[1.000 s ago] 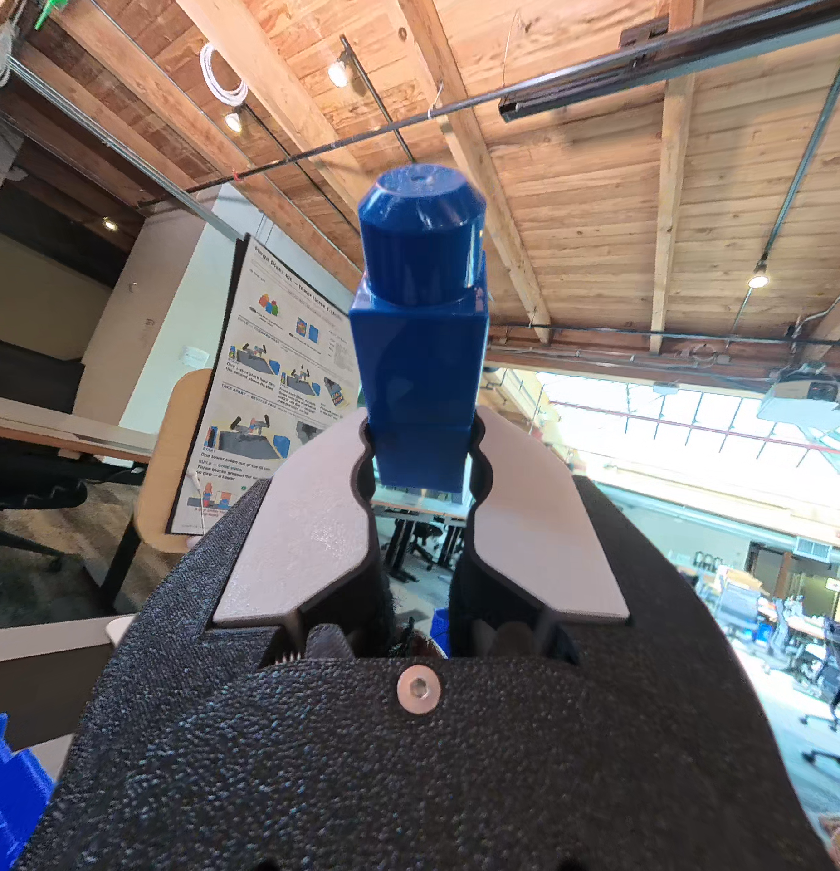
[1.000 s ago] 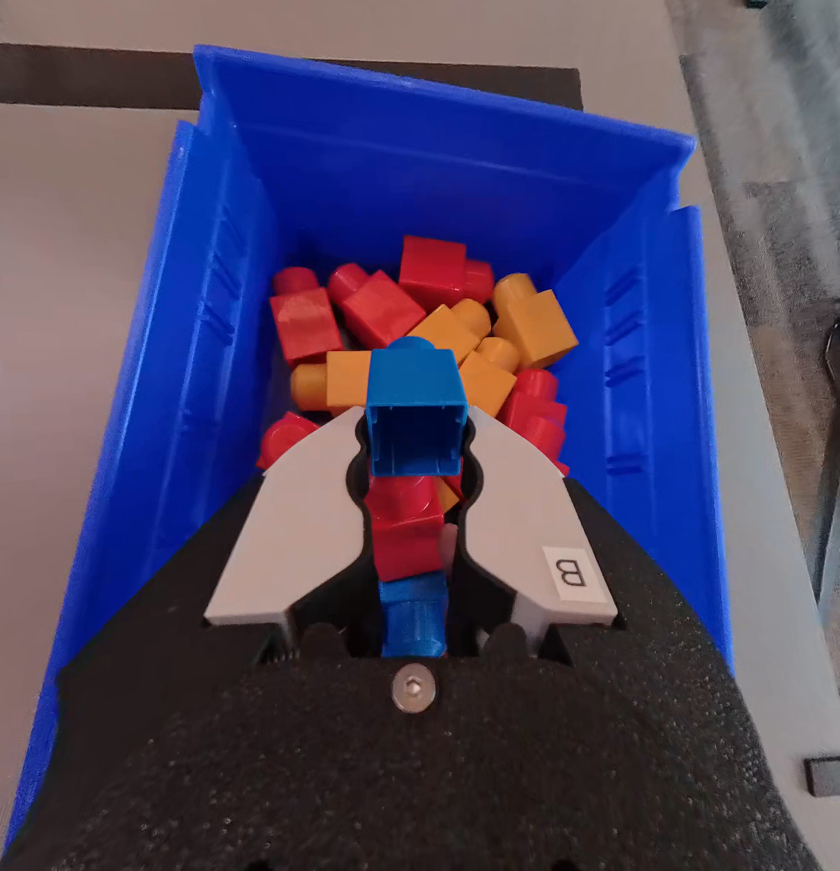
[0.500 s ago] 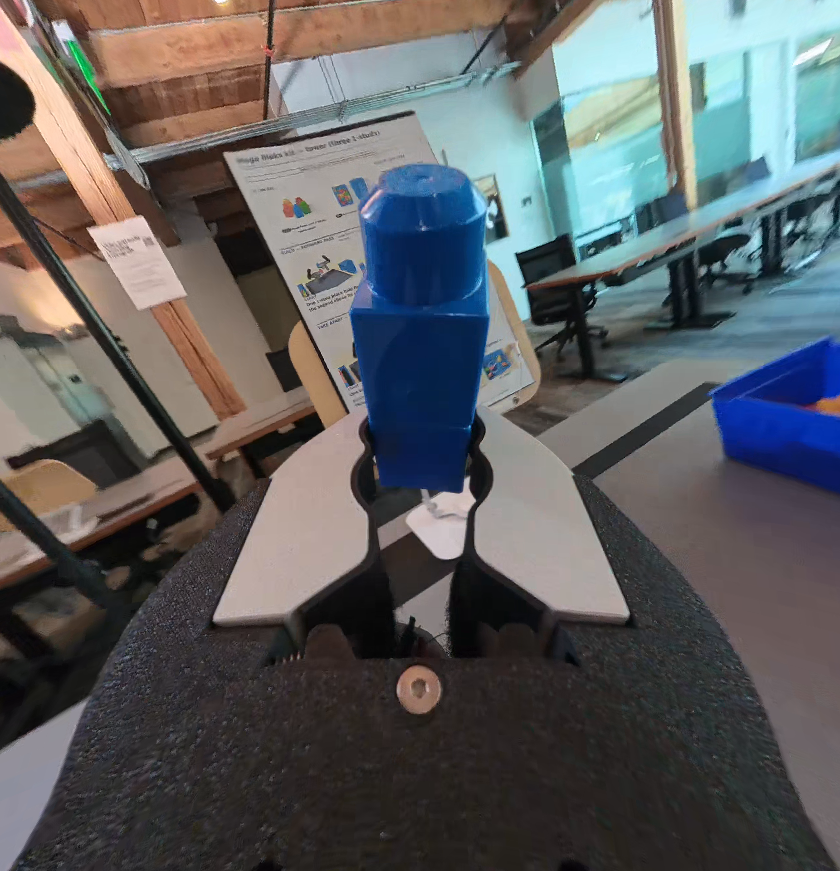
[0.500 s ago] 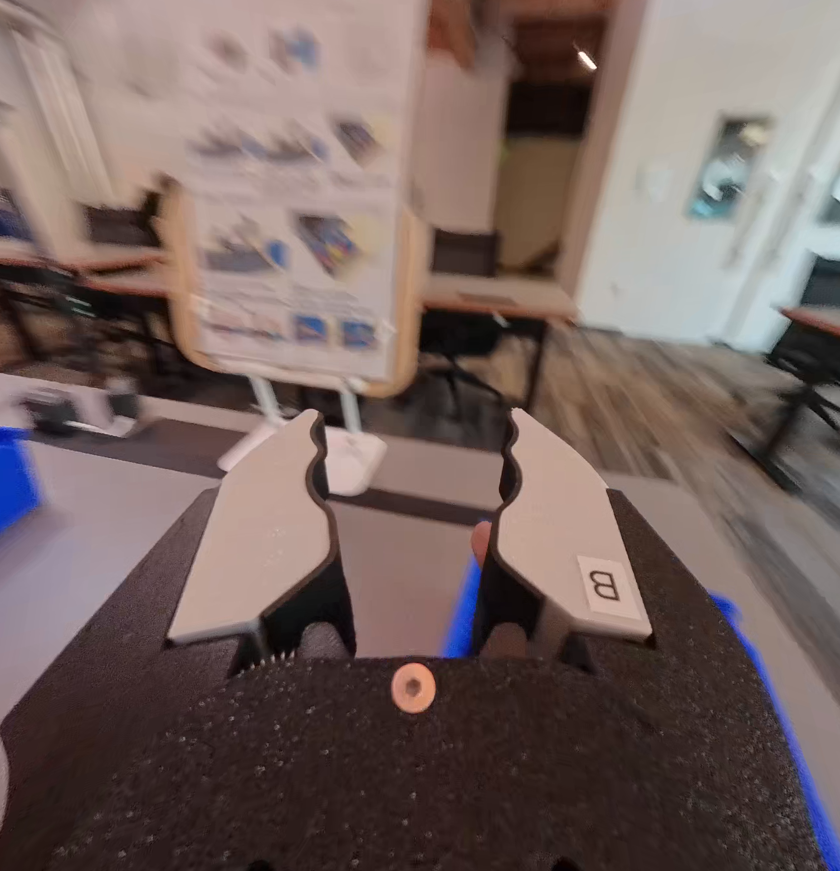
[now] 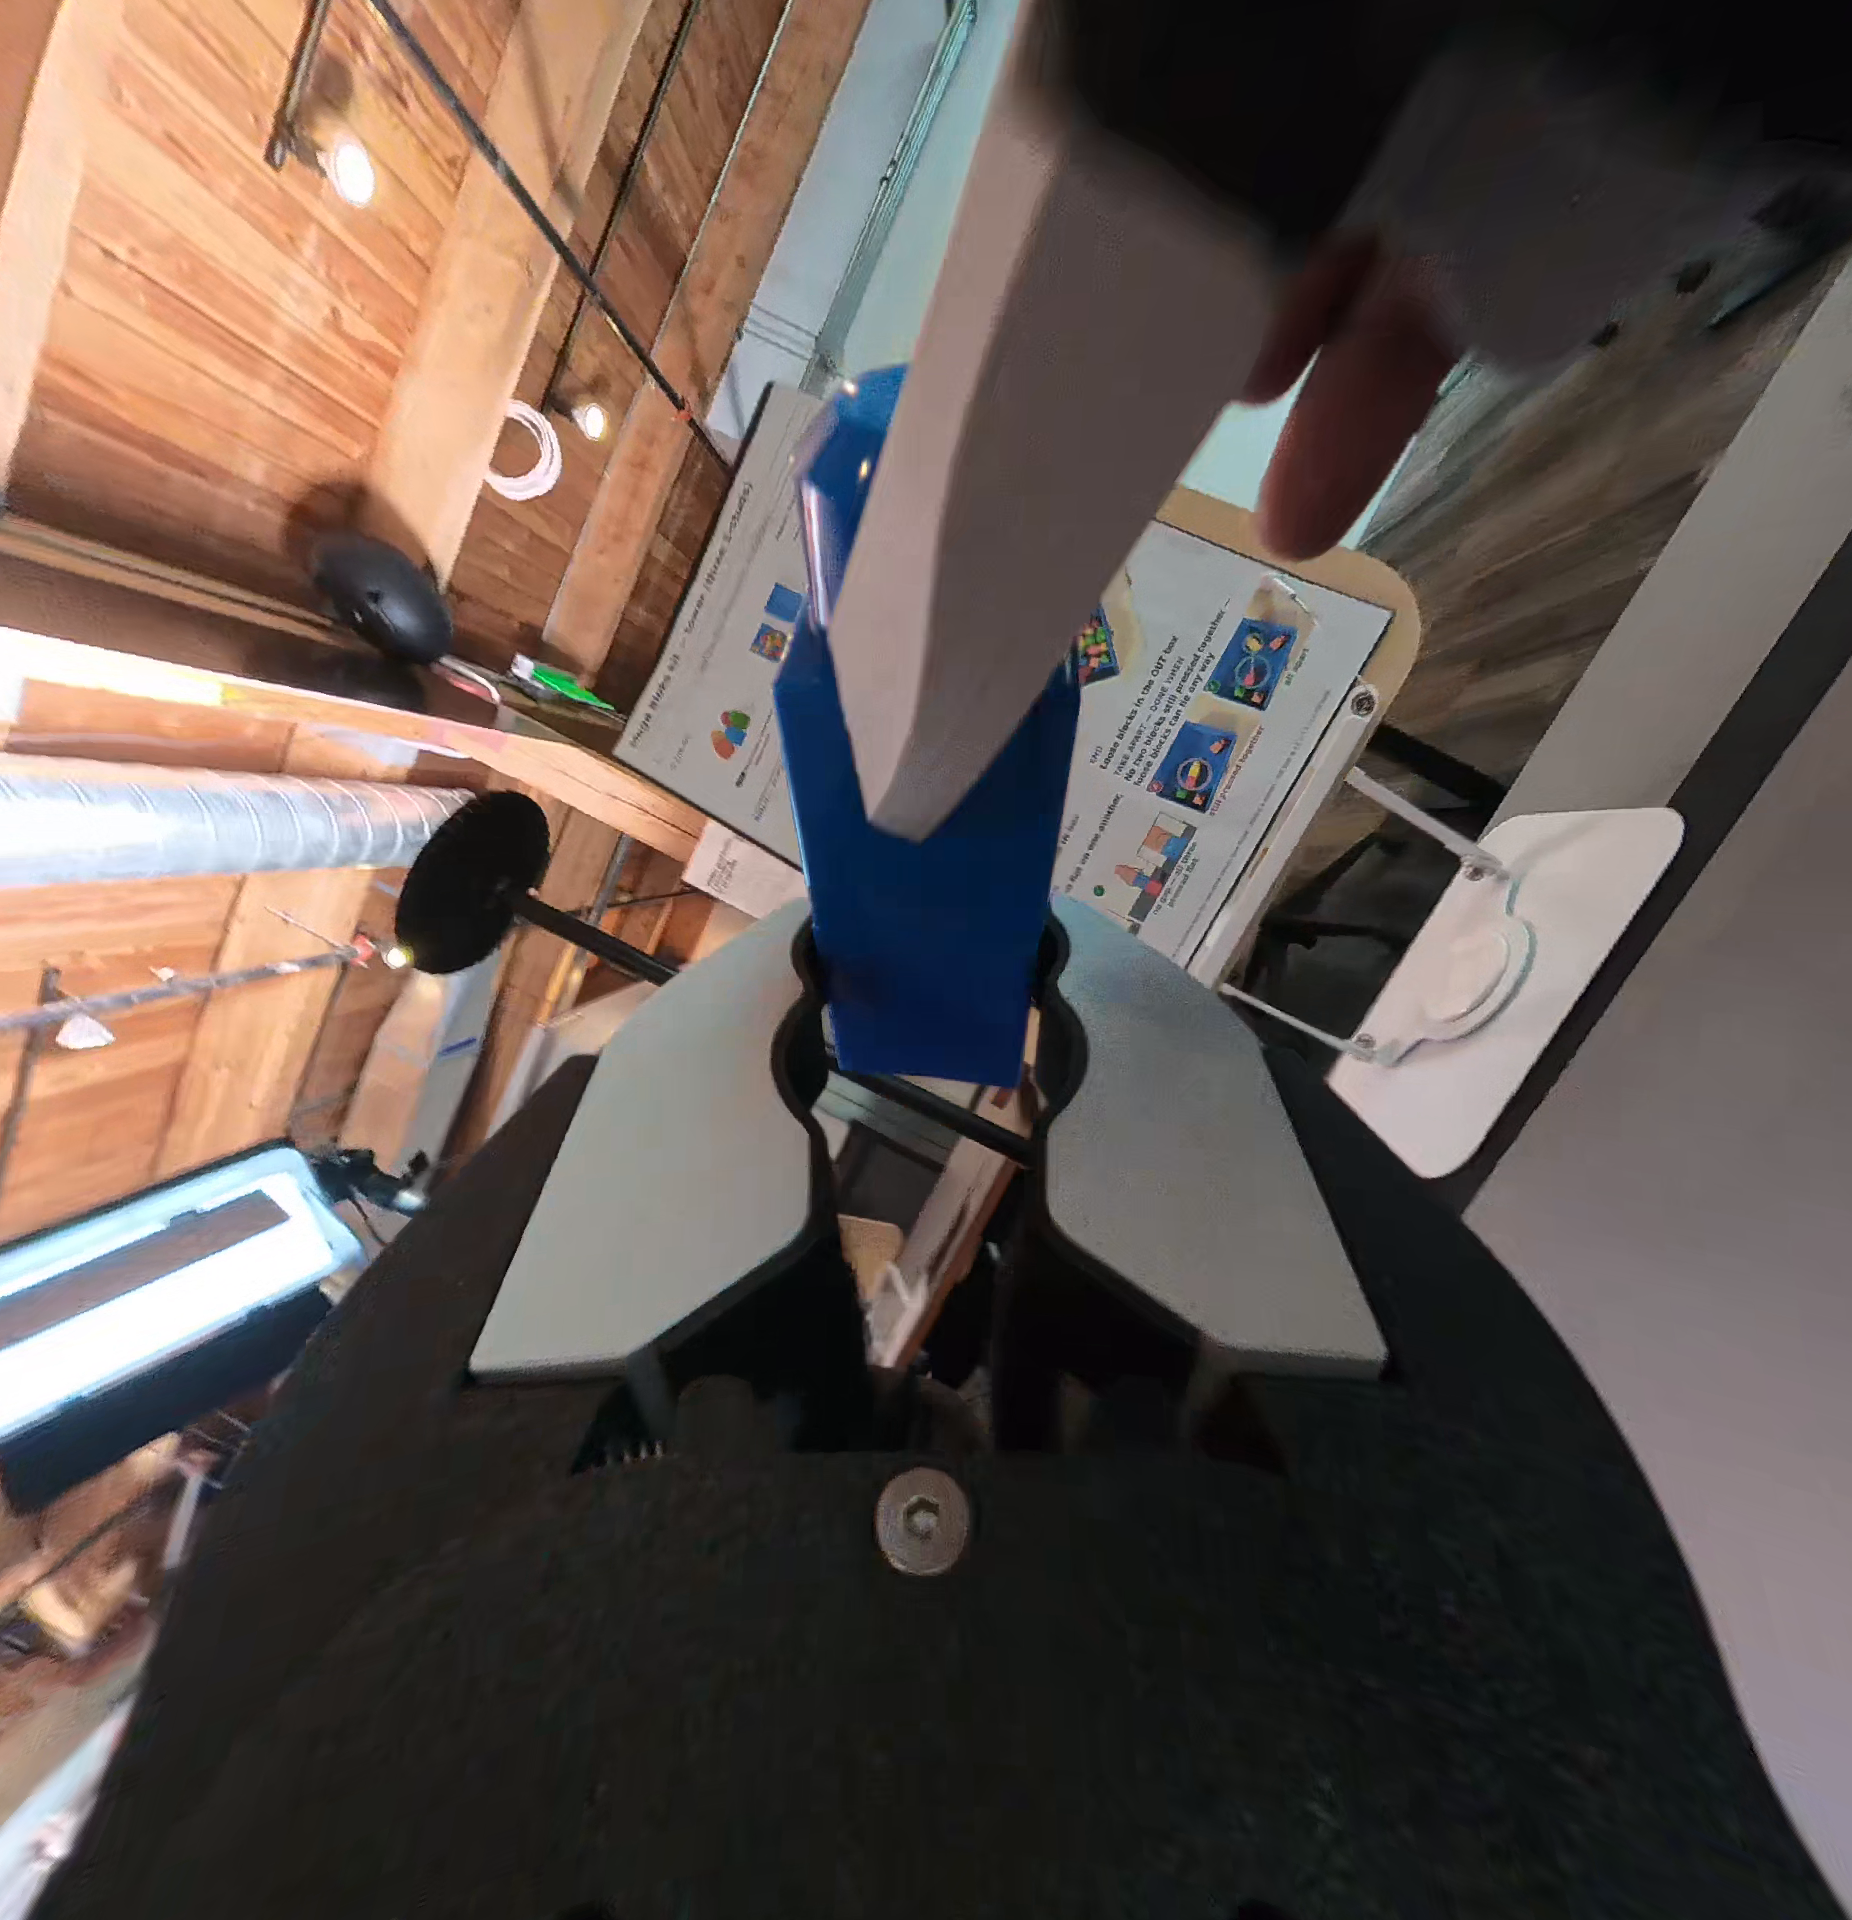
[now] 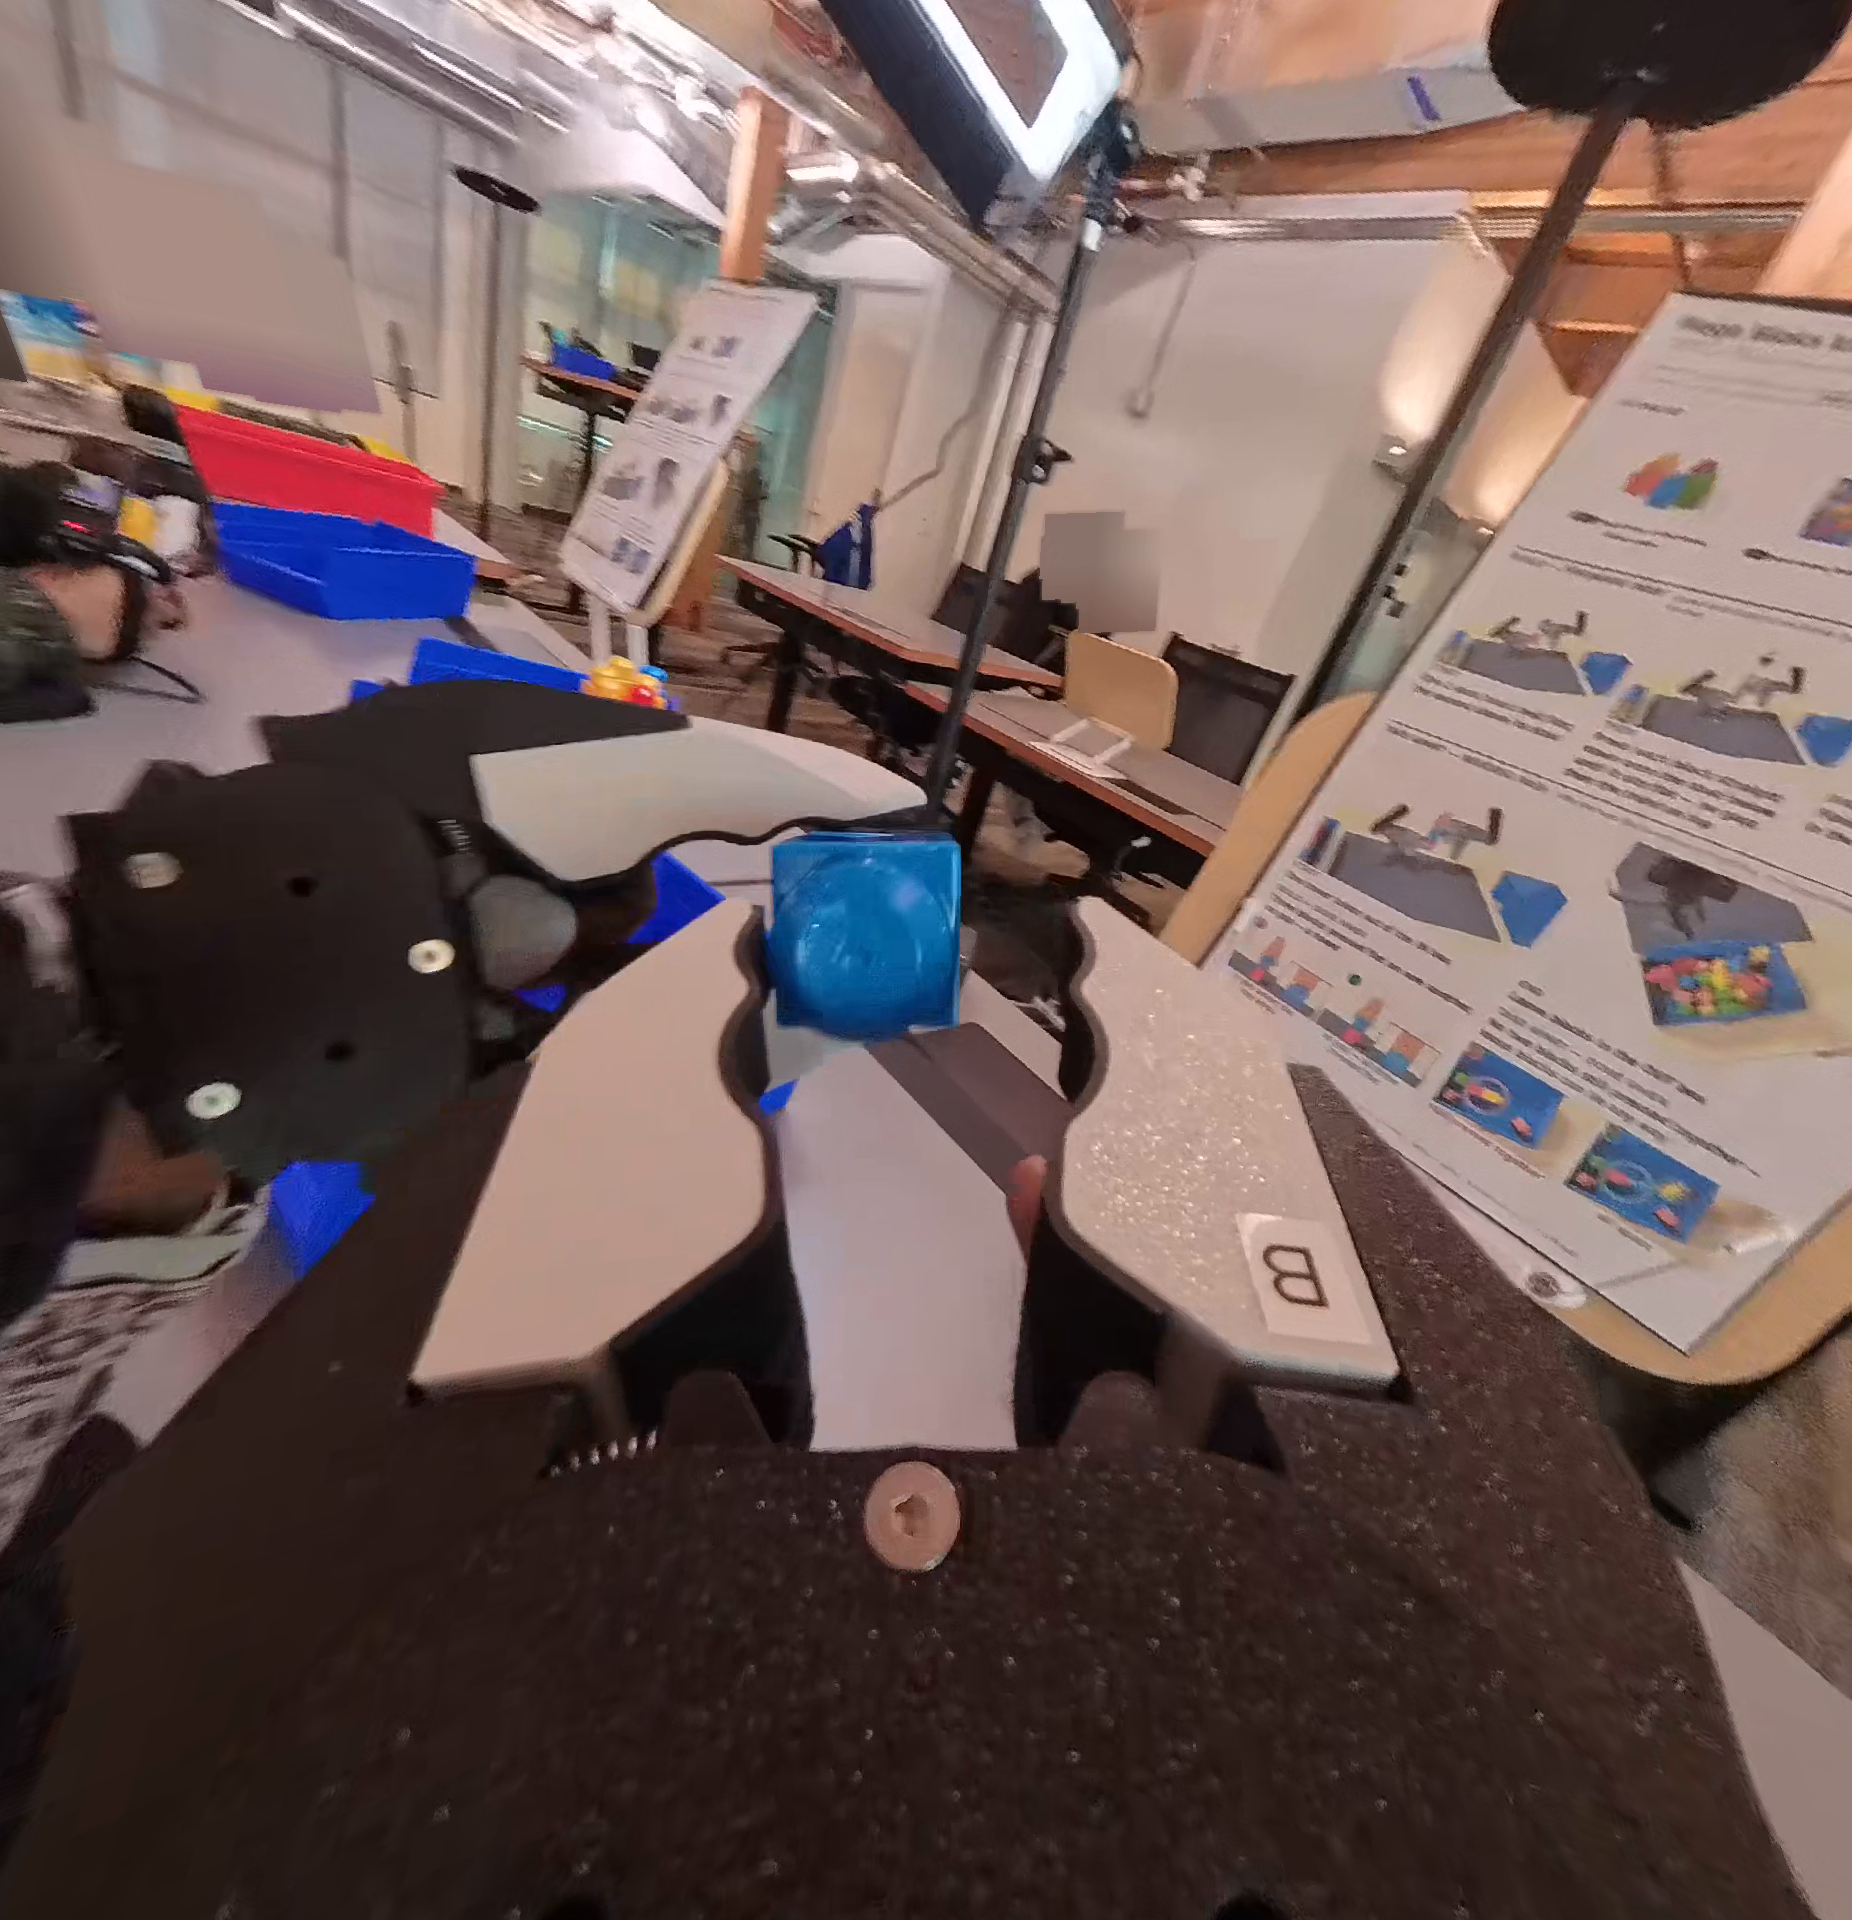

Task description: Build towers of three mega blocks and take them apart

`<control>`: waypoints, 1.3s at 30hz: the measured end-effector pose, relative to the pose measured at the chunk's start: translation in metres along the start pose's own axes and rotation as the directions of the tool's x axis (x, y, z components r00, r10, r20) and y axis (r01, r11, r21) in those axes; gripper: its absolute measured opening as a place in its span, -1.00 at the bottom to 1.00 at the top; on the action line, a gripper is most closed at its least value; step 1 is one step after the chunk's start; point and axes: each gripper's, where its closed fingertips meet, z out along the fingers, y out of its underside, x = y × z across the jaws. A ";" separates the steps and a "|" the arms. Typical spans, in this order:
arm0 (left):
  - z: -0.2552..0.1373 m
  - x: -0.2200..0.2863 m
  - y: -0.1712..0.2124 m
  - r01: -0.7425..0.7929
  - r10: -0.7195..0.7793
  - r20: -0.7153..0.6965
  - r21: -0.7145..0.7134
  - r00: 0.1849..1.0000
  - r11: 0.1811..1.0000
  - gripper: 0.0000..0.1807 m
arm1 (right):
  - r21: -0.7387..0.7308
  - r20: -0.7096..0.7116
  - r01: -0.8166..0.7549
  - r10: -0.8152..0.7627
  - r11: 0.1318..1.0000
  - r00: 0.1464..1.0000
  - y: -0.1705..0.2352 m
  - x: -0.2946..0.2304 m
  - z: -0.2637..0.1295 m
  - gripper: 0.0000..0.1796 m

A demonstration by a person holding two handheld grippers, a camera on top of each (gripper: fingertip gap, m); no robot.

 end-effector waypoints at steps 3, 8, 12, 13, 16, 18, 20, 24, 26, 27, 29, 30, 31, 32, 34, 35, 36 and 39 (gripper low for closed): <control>0.000 0.002 0.000 -0.115 0.115 0.022 -0.007 0.993 0.993 -0.60 | -0.023 -0.012 0.051 -0.051 0.998 0.999 0.005 -0.001 0.004 -0.62; -0.002 0.006 -0.003 -0.047 0.049 -0.044 0.039 0.998 0.998 -0.60 | -0.058 0.014 0.054 -0.053 0.997 0.998 0.006 -0.004 0.000 -0.61; -0.002 0.007 -0.006 -0.035 0.037 -0.055 0.041 0.998 0.999 -0.60 | -0.073 0.018 0.066 -0.065 0.995 0.998 0.005 -0.003 -0.004 -0.61; -0.001 0.008 -0.007 -0.031 0.033 -0.058 0.042 0.998 0.999 -0.59 | -0.081 0.019 0.071 -0.069 0.994 0.997 0.006 -0.002 -0.005 -0.62; 0.004 -0.005 0.027 -0.067 0.068 0.002 -0.155 0.998 0.986 -0.60 | -0.070 -0.016 0.080 -0.082 0.994 0.997 0.000 0.007 -0.016 -0.62; 0.002 -0.024 0.089 -0.046 0.064 0.046 -0.323 0.997 0.945 -0.60 | -0.016 -0.100 0.055 -0.056 0.998 0.993 -0.016 0.032 -0.043 -0.62; -0.010 -0.039 0.135 0.245 -0.230 0.085 -0.359 0.969 0.901 -0.60 | 0.045 -0.202 0.001 0.008 0.999 0.979 -0.027 0.066 -0.082 -0.62; -0.040 -0.083 0.152 0.666 -0.638 0.193 -0.175 0.745 0.725 -0.60 | -0.041 -0.539 -0.098 0.060 0.994 0.840 0.007 0.153 -0.181 -0.62; -0.050 -0.094 0.152 0.728 -0.703 0.193 -0.121 0.684 0.675 -0.60 | -0.160 -0.705 -0.244 0.063 0.956 0.707 0.053 0.188 -0.237 -0.62; -0.054 -0.098 0.154 0.732 -0.706 0.200 -0.114 0.679 0.672 -0.60 | -0.223 -0.770 -0.337 0.047 0.915 0.637 0.080 0.199 -0.265 -0.62; -0.058 -0.101 0.157 0.729 -0.699 0.215 -0.114 0.682 0.675 -0.60 | -0.328 -0.837 -0.509 0.005 0.796 0.547 0.127 0.203 -0.307 -0.62; -0.059 -0.102 0.157 0.731 -0.702 0.213 -0.113 0.679 0.673 -0.60 | -0.372 -0.847 -0.567 -0.019 0.735 0.531 0.145 0.201 -0.320 -0.62; -0.059 -0.102 0.156 0.736 -0.709 0.207 -0.108 0.674 0.668 -0.60 | -0.416 -0.849 -0.604 -0.053 0.680 0.525 0.159 0.199 -0.329 -0.62; -0.058 -0.101 0.154 0.744 -0.719 0.199 -0.098 0.666 0.661 -0.60 | -0.452 -0.853 -0.631 -0.097 0.631 0.513 0.171 0.198 -0.338 -0.62; -0.057 -0.100 0.150 0.757 -0.738 0.178 -0.078 0.651 0.649 -0.60 | -0.503 -0.850 -0.688 -0.154 0.523 0.504 0.193 0.196 -0.350 -0.62; -0.056 -0.099 0.147 0.760 -0.743 0.165 -0.072 0.648 0.646 -0.60 | -0.526 -0.841 -0.710 -0.160 0.468 0.518 0.205 0.193 -0.352 -0.62; -0.055 -0.099 0.144 0.759 -0.745 0.154 -0.068 0.649 0.647 -0.60 | -0.547 -0.831 -0.728 -0.161 0.413 0.533 0.217 0.190 -0.354 -0.62; -0.055 -0.098 0.139 0.753 -0.740 0.144 -0.061 0.657 0.656 -0.60 | -0.586 -0.810 -0.783 -0.180 0.210 0.558 0.251 0.176 -0.370 -0.62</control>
